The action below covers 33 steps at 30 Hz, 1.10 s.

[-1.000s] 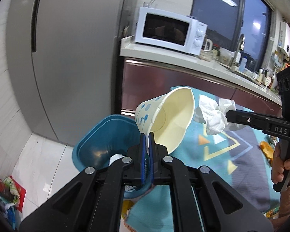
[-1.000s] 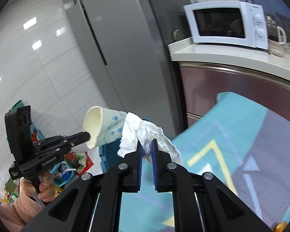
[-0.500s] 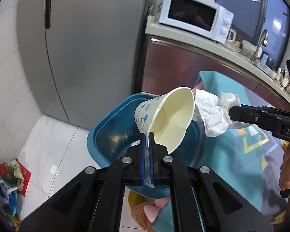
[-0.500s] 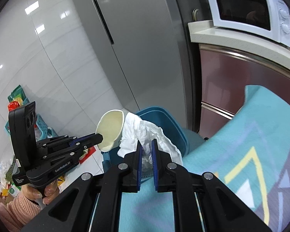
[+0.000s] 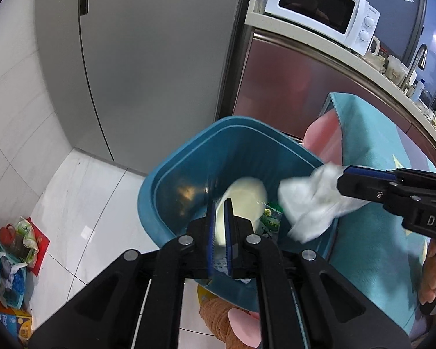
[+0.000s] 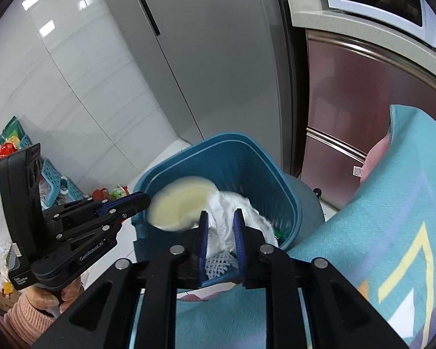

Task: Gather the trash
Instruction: 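Open both tools to drop the cup and tissue into the teal bin, then move both open tools back over the orange peels on the table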

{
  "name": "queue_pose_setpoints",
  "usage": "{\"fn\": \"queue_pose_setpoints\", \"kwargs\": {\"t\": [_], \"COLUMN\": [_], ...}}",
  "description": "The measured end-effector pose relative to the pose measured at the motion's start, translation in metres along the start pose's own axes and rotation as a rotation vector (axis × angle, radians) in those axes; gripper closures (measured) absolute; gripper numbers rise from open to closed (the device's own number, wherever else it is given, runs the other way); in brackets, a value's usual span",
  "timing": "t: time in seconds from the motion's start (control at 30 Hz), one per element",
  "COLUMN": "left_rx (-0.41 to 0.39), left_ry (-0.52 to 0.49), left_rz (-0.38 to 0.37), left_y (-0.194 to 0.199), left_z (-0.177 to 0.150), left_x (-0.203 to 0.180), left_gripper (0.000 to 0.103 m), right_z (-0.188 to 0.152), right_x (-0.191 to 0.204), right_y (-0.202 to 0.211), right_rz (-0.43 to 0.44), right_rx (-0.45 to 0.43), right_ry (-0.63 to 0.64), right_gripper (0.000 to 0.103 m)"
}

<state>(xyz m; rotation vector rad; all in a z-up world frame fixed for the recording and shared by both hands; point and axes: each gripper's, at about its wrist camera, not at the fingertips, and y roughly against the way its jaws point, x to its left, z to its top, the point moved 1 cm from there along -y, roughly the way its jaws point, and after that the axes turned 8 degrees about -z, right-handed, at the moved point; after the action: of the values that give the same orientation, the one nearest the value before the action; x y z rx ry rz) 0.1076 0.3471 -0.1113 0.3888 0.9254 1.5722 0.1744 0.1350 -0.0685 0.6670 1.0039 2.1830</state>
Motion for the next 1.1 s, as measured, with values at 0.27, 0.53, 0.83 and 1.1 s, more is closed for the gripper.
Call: {"fn": "queue_pose_setpoints", "kwargs": {"t": [0.27,0.53,0.83,1.1], "left_rx": [-0.012,-0.072,-0.152,-0.131], "left_ry": [-0.002,-0.05,-0.171,-0.28], "left_rz": [-0.023,-0.106,-0.25,-0.413], "left_y": [-0.002,0.02,0.059,0.065], "left_z": [-0.004,-0.005,-0.012,-0.028], "left_x": [-0.008,-0.038,-0.099,-0.178], "left_gripper": [0.089,0.071,0.048,0.041], "right_z": [-0.008,-0.019,-0.052,-0.104], "right_x": [-0.005,-0.012,-0.029,-0.077], "right_y": [0.006,0.039,0.099,0.156], "right_rz": [0.003,0.024,-0.005,-0.071], "right_rx": [0.0,-0.057,-0.152,-0.227], "right_ry": [-0.015,-0.034,-0.045,-0.159], "right_gripper": [0.083,0.078,0.074,0.071]}}
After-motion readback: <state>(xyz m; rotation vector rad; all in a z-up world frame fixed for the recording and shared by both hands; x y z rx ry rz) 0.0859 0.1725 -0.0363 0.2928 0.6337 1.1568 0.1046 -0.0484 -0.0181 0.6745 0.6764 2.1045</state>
